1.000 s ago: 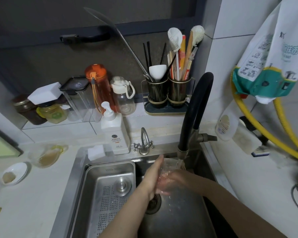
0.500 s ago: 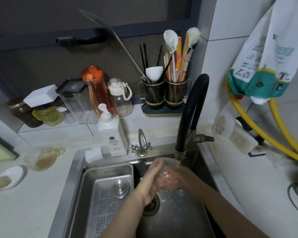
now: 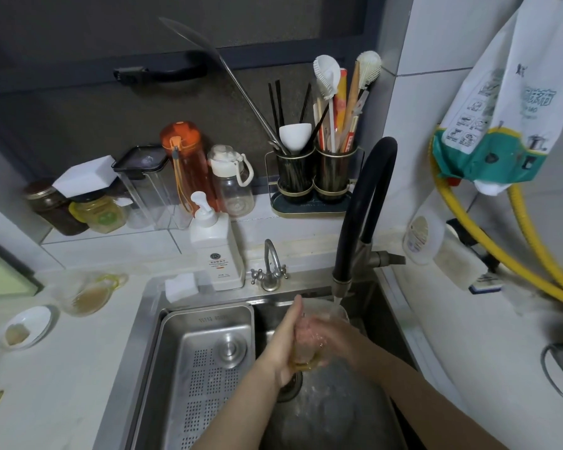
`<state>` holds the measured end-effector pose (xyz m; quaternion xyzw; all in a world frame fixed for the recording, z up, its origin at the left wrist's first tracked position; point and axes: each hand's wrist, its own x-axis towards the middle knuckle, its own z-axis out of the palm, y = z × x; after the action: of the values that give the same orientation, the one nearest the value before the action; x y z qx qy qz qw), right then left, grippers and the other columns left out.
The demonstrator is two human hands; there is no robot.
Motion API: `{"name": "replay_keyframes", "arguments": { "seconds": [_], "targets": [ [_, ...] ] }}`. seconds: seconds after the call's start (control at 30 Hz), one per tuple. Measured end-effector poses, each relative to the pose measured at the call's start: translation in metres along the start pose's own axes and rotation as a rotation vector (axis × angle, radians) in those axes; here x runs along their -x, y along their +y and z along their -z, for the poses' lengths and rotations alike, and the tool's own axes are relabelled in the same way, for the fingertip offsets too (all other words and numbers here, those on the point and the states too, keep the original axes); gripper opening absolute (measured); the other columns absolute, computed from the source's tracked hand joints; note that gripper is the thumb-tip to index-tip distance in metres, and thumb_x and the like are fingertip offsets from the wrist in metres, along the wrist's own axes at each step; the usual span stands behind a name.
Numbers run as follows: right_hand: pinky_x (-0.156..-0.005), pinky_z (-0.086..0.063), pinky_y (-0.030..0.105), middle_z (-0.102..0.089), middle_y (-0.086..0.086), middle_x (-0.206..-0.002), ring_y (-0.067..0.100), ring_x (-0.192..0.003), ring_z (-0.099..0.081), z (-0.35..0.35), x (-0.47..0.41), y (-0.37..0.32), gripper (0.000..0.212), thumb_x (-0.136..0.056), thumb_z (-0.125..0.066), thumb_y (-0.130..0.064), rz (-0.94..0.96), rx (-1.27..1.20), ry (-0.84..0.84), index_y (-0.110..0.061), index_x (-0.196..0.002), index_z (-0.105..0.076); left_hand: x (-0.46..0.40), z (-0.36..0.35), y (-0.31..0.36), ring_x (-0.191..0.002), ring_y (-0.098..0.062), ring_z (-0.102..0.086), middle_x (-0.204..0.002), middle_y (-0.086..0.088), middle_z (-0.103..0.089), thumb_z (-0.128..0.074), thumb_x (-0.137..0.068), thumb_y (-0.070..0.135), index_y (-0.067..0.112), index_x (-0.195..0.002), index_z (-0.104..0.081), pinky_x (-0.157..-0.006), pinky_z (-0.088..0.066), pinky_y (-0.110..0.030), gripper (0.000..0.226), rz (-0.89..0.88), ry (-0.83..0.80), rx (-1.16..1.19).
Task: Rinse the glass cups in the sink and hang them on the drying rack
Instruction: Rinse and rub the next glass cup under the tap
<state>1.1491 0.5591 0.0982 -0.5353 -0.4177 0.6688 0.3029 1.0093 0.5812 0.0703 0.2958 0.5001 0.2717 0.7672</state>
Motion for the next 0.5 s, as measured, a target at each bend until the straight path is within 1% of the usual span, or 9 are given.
{"name": "replay_keyframes", "arguments": {
  "seconds": [0.07,0.1,0.13,0.2,0.27,0.33,0.4,0.43,0.5],
  "targets": [
    [-0.074,-0.043,0.0,-0.058,-0.016,-0.092,-0.018,-0.077,-0.056,0.003,0.0,0.0,0.018,-0.098,-0.045,-0.03,-0.044,-0.086,0.029,-0.03,-0.09,-0.061,0.0,0.002,0.005,-0.088,-0.021,-0.067,-0.096,-0.006,-0.07,-0.049,-0.076,0.077,0.014,-0.106,-0.072,-0.09,-0.054,-0.048,0.074,0.03,-0.024,-0.045],
    [-0.066,-0.044,0.001,-0.058,-0.013,-0.088,-0.017,-0.069,-0.057,0.006,-0.001,-0.002,0.019,-0.098,-0.044,-0.027,-0.024,-0.026,0.06,-0.027,-0.088,-0.06,0.002,0.001,0.005,-0.083,-0.018,-0.068,-0.094,-0.003,-0.07,-0.048,-0.079,0.075,0.017,-0.109,-0.069,-0.084,-0.056,-0.044,0.069,0.023,-0.029,-0.063],
    [-0.063,-0.047,0.006,-0.061,-0.005,-0.086,-0.012,-0.064,-0.061,0.01,-0.001,-0.002,0.02,-0.098,-0.044,-0.023,0.021,0.012,0.077,-0.02,-0.087,-0.061,0.004,-0.001,0.005,-0.089,-0.017,-0.07,-0.102,-0.001,-0.071,-0.049,-0.081,0.073,0.022,-0.119,-0.063,-0.082,-0.055,-0.042,0.065,-0.002,-0.04,-0.072],
    [-0.072,-0.055,0.026,-0.068,0.014,-0.088,0.013,-0.075,-0.069,0.017,-0.005,0.001,0.026,-0.097,-0.046,-0.02,0.052,-0.111,0.138,-0.003,-0.093,-0.066,0.004,-0.004,-0.003,-0.119,-0.019,-0.058,-0.134,0.003,-0.056,-0.056,-0.077,0.073,0.037,-0.14,-0.042,-0.099,-0.047,-0.046,0.073,-0.081,-0.062,-0.086],
    [-0.074,-0.057,0.035,-0.07,0.02,-0.091,0.025,-0.081,-0.07,0.014,-0.005,-0.002,0.028,-0.095,-0.049,-0.019,0.047,-0.226,0.154,0.002,-0.096,-0.068,0.011,-0.012,-0.008,-0.13,-0.01,-0.041,-0.139,0.013,-0.043,-0.058,-0.076,0.069,0.048,-0.142,-0.03,-0.111,-0.033,-0.039,0.075,-0.207,-0.07,-0.189],
    [-0.073,-0.057,0.032,-0.068,0.015,-0.092,0.021,-0.082,-0.07,0.01,-0.006,-0.001,0.024,-0.093,-0.053,-0.024,0.033,-0.201,0.147,-0.004,-0.094,-0.066,0.013,-0.017,-0.011,-0.125,-0.006,-0.044,-0.134,0.012,-0.048,-0.053,-0.076,0.066,0.045,-0.136,-0.037,-0.104,-0.035,-0.028,0.066,-0.286,0.008,-0.25],
    [-0.085,-0.055,0.034,-0.066,0.007,-0.098,0.02,-0.091,-0.065,0.008,-0.006,0.002,0.024,-0.098,-0.046,-0.03,0.017,-0.123,0.124,-0.012,-0.098,-0.062,0.009,-0.018,-0.009,-0.121,-0.011,-0.053,-0.127,0.007,-0.059,-0.051,-0.066,0.082,0.039,-0.127,-0.048,-0.106,-0.04,-0.034,0.074,-0.274,0.09,-0.267],
    [-0.085,-0.054,0.025,-0.064,0.002,-0.097,0.016,-0.091,-0.063,0.006,-0.004,0.001,0.023,-0.1,-0.042,-0.029,0.021,-0.072,0.092,-0.016,-0.098,-0.06,0.007,-0.019,-0.006,-0.117,-0.014,-0.058,-0.122,0.005,-0.064,-0.049,-0.062,0.087,0.034,-0.123,-0.052,-0.106,-0.042,-0.039,0.08,-0.241,0.133,-0.259],
    [-0.069,-0.052,0.011,-0.059,-0.005,-0.09,0.006,-0.082,-0.057,0.001,0.001,-0.002,0.02,-0.101,-0.04,-0.025,0.015,0.001,0.033,-0.017,-0.095,-0.058,0.003,-0.017,0.002,-0.109,-0.018,-0.063,-0.117,0.0,-0.067,-0.044,-0.059,0.09,0.03,-0.117,-0.053,-0.101,-0.048,-0.044,0.084,-0.141,0.174,-0.274]
  ]
}}
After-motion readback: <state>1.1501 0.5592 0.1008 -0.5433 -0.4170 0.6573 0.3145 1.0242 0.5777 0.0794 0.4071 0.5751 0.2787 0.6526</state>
